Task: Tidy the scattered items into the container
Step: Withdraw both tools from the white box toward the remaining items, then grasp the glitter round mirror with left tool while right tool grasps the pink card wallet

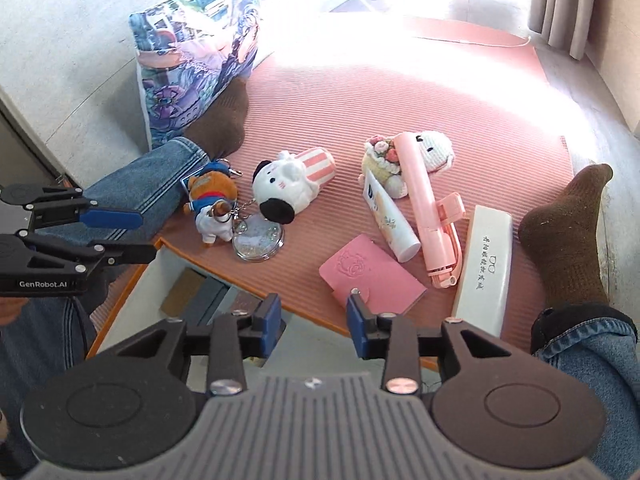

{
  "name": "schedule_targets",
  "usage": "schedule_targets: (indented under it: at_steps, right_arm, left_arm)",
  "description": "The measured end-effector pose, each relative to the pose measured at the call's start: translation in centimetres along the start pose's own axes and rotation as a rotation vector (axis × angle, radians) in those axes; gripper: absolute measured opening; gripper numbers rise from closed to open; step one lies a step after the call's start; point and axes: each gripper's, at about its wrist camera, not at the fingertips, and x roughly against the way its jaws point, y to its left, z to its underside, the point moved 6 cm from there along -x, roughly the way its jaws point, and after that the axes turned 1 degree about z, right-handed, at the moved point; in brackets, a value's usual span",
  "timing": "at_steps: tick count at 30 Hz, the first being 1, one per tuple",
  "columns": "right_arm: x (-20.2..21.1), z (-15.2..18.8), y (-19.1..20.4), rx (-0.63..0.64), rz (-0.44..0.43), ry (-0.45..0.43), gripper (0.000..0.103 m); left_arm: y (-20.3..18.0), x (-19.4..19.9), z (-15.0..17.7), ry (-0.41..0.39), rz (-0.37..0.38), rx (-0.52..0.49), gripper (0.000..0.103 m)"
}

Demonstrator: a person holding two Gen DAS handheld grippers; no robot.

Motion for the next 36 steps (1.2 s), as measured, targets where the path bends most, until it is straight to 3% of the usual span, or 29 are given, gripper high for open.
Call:
schedule_targets:
  at_steps: [4, 8, 12, 17, 28, 36]
  right_arm:
    - [-3.2, -1.2, -2.4, -0.121, -0.03, 0.083, 0.052]
    - [-6.8, -1.5, -4.7, -0.225, -0.004, 0.174, 0.062]
    - [-10.0, -1.1, -7.1, -0.346, 0.006, 0.253, 0.071]
    - [-13.4, -0.4, -8.9, -0.457, -0.01, 0.343, 0.074]
    - [-16.3, -0.2, -8.8, -0.464, -0.04, 0.438, 0.074]
    - [-17.7, -0.5, -8.8, -0.442, -0.028, 0.491, 0.077]
  left_arm:
    - [1.3, -1.4, -1.3, 0.029, -0.038, -0.019, 0.051]
    - [3.0, -3.5, -1.9, 0.08, -0.069, -0.023, 0.051]
    - [4.0, -5.7, -2.1, 0.126, -0.068, -0.02, 0.051]
    - [5.0, -8.7, -2.2, 0.186, -0.049, -0.018, 0.051]
    - [5.4, -15.3, -2.8, 0.328, 0.051, -0.137, 0.067]
    - [5.5, -18.9, -1.4, 0.483, 0.042, -0.158, 0.071]
